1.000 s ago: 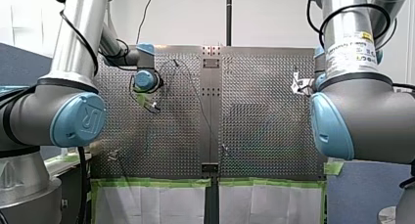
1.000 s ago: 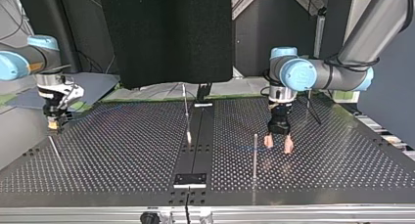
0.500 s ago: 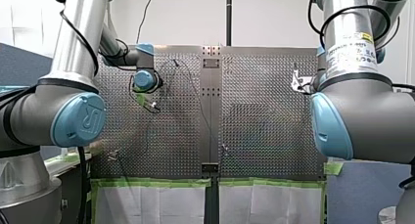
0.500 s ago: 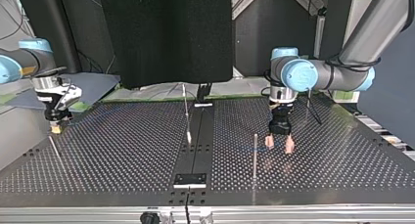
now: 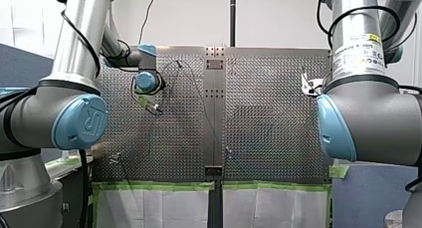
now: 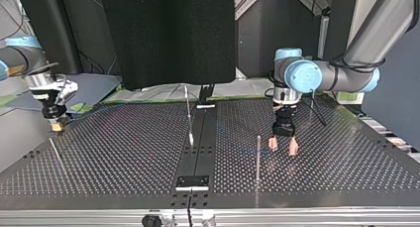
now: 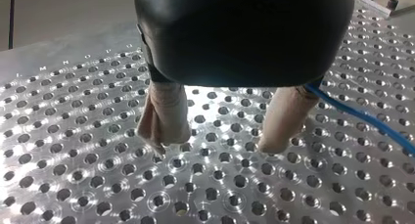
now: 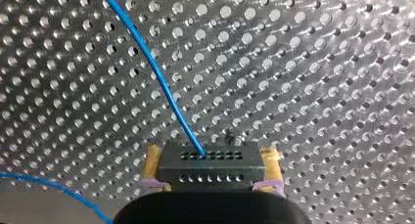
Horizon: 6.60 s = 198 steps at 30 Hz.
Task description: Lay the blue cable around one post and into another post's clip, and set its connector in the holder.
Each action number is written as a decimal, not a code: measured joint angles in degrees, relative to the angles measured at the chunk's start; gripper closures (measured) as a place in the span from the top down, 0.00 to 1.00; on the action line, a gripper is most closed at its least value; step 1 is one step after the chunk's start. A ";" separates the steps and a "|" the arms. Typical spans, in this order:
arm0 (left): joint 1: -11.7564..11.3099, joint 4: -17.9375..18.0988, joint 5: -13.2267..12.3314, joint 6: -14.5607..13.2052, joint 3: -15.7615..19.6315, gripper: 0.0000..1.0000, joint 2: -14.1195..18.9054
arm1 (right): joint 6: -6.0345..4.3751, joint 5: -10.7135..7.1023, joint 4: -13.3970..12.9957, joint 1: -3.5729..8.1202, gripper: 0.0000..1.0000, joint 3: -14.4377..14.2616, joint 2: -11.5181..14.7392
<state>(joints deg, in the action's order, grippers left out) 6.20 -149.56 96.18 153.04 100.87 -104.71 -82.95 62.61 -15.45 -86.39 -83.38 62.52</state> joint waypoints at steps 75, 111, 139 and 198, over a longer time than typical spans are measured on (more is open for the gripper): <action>-0.51 -0.17 0.10 -1.43 0.01 1.00 -0.02 | -3.40 0.63 -6.33 0.79 0.00 1.23 -2.24; -0.62 -0.13 0.01 -1.43 0.01 1.00 0.00 | -3.74 0.81 -8.14 0.31 0.00 1.25 -2.78; -0.76 -0.06 -0.06 -1.43 0.00 1.00 -0.01 | -5.06 1.13 -9.24 0.21 0.00 1.24 -2.96; -0.45 -2.75 1.33 -3.33 -0.06 1.00 0.70 | -6.45 3.47 -10.35 -0.88 0.99 1.23 -3.11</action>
<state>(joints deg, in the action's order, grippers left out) 5.75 -152.30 97.50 149.71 100.81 -104.01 -89.40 66.08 -25.80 -87.27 -82.14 59.41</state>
